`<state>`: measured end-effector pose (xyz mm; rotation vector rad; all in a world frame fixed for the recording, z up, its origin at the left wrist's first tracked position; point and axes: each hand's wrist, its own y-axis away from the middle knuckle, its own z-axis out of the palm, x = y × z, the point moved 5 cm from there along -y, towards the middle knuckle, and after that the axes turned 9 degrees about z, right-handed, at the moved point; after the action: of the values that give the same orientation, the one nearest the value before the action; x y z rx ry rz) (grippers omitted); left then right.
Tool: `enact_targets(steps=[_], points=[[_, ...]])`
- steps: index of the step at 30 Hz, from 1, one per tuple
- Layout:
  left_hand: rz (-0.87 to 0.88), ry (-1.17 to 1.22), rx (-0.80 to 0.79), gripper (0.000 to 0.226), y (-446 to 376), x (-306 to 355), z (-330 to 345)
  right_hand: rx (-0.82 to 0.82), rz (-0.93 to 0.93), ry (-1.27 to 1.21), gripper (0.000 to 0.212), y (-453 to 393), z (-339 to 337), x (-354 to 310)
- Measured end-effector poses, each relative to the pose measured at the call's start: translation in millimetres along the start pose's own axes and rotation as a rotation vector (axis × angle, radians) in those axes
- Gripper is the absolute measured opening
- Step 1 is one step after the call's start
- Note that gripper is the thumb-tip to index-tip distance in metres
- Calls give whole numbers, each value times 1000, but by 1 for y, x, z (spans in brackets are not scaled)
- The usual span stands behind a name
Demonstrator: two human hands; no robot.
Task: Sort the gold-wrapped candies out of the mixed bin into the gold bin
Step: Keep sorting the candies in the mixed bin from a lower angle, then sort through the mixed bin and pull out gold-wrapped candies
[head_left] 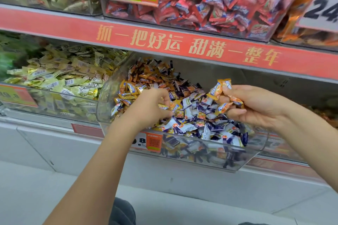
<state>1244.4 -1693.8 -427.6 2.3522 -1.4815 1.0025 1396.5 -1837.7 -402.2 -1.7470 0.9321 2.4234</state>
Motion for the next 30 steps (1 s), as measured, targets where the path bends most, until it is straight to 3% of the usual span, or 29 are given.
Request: enact_targets(steps=[4, 7, 11, 13, 16, 19, 23, 27, 29, 30], points=[[18, 246, 66, 26, 5, 30, -1, 39, -59, -193, 18, 31, -37, -8], [66, 187, 28, 40, 7, 55, 18, 117, -134, -270, 26, 46, -73, -15], [172, 193, 41, 42, 3, 88, 45, 313, -206, -525, 29, 47, -151, 1], [269, 203, 42, 38, -1, 115, 59, 392, -229, -480, 29, 42, -188, 11], [416, 211, 8, 35, -8, 159, 84, 334, -209, -308, 43, 37, -215, 16], [519, 0, -62, 37, -33, 192, 106, 460, -169, -157, 65, 42, -241, 22], [500, -704, -151, 55, -88, 220, 140, 529, -268, -235, 54, 57, -263, 32], [361, -690, -441, 39, -127, 211, 182, 704, -311, -32, 37, 60, -258, 31], [268, -645, -577, 46, -126, 197, 187, 737, -318, 49, 40, 56, -255, 28], [275, -616, -565, 51, -120, 197, 182, 748, -328, 93, 43, 56, -253, 27]])
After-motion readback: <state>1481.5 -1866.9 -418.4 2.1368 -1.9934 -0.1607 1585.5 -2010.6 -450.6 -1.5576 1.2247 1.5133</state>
